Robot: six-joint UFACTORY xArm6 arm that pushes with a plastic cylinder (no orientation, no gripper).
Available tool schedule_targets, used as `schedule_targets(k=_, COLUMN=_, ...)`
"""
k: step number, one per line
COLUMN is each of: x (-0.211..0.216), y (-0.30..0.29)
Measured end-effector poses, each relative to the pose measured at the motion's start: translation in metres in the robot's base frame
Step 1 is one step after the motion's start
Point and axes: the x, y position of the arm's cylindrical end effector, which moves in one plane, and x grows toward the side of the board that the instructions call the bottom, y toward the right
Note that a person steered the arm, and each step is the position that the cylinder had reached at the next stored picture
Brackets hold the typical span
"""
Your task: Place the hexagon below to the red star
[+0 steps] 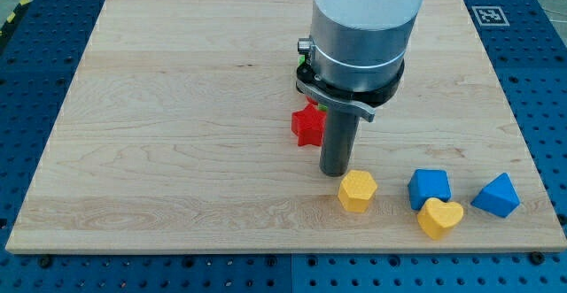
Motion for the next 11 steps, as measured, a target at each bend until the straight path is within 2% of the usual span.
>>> schedule_targets(k=1, x=0.006, y=0.011)
schedule_targets(k=3, x=0.007, y=0.074)
schedule_targets(k=4, x=0.038, y=0.084)
schedule_targets(k=5, x=0.059, y=0.077)
schedule_targets(k=6, x=0.061, y=0.036)
schedule_targets(k=7, x=0.040, y=0.006)
schedule_targets(k=9, x=0.029, y=-0.062)
schedule_targets(k=10, x=0.021, y=-0.065)
schedule_targets(k=11, x=0.047, y=-0.028)
